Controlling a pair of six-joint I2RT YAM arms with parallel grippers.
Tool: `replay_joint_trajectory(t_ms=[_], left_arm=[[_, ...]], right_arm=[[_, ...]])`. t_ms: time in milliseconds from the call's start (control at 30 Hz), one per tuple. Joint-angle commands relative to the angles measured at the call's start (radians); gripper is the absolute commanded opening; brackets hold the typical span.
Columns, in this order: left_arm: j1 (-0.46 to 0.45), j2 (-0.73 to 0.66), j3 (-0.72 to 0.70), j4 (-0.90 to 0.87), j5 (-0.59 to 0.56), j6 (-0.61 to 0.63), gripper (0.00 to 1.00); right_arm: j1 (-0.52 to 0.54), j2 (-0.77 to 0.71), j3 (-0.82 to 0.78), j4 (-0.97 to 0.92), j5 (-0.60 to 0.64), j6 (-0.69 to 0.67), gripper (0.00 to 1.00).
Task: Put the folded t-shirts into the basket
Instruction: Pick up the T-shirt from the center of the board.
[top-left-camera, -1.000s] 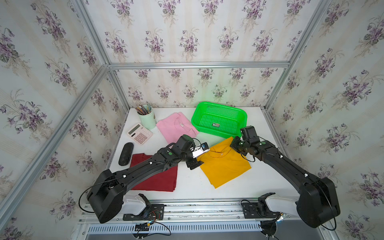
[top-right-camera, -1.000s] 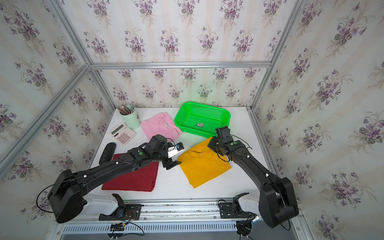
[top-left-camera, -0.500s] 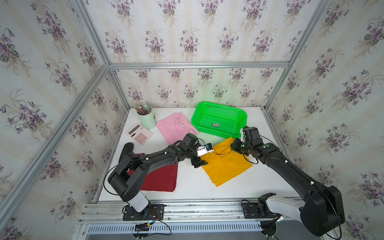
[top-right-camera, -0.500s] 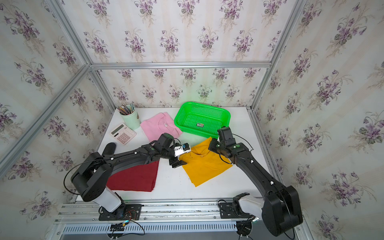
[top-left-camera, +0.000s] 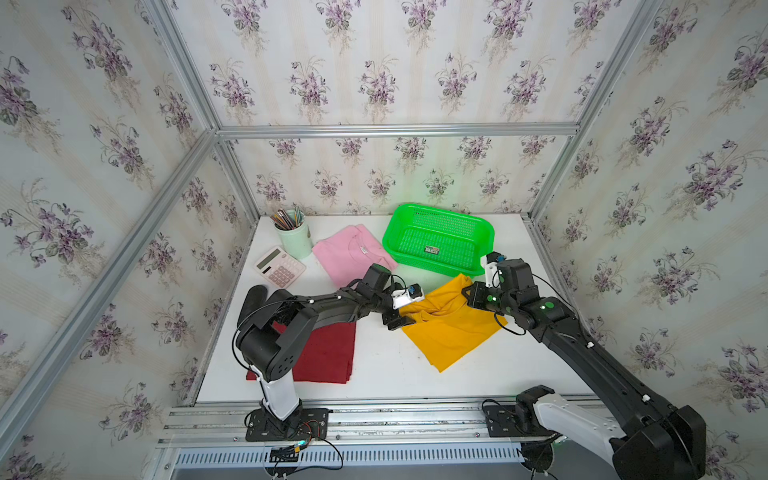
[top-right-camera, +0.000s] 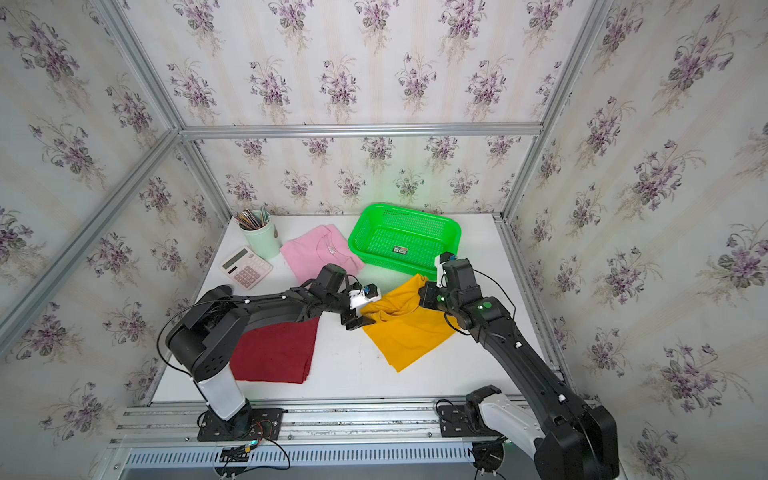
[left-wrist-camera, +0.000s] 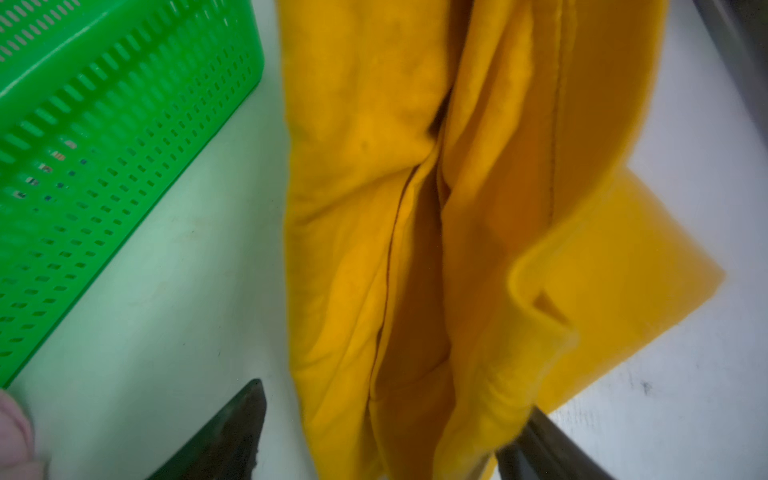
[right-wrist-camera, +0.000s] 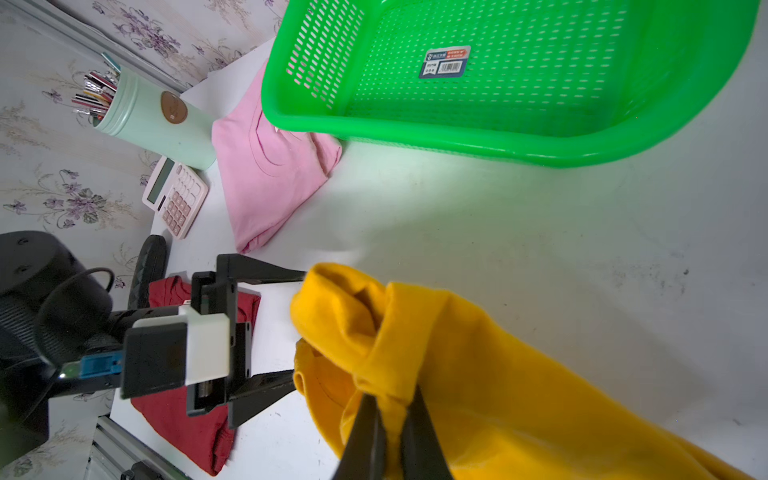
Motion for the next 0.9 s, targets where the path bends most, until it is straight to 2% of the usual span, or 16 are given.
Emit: replay_joint_trajectory(t_ms=[0,133,267,333,433,467,633,733,767,867], left_arm=[[-0.003,0.01,0.018,0.053,0.079,0.04,0.84],[0.0,0.033,0.048,0.045,0.061,0.057,0.83],[0.002,0.045,0.083,-0.026,0.101,0.075,0.79],[0.002,0.041,0.089,-0.063,0.113,0.081,0.71],[0.002,0.018,0.06,-0.081,0.106,0.08,0.47],[0.002,0.003,0.039,-0.068,0.097,0.076,0.41],[0.002,-0.074,-0.089,0.014,0.044,0.045,0.43],[0.001,-0.067,-0.089,0.003,0.023,0.038,0.4],[0.002,-0.058,-0.078,-0.012,0.019,0.041,0.35],[0.002,-0.044,-0.047,-0.055,0.017,0.053,0.0]], right_arm=[[0.001,-0.007,0.006,0.05,-0.052,-0.023,0.0],[0.004,-0.01,0.008,0.051,-0.079,-0.036,0.0],[0.004,-0.015,0.008,0.042,-0.067,-0.037,0.0],[0.003,-0.018,0.008,0.04,-0.054,-0.024,0.0],[0.004,-0.017,0.019,0.026,-0.014,0.002,0.0],[0.004,-0.013,0.026,0.015,-0.002,0.01,0.0],[0.003,0.025,0.061,-0.024,0.011,0.066,0.0],[0.004,0.032,0.062,0.004,-0.037,0.101,0.0],[0.003,0.032,0.062,0.012,-0.051,0.111,0.0],[0.003,0.032,0.074,0.012,-0.045,0.134,0.0]])
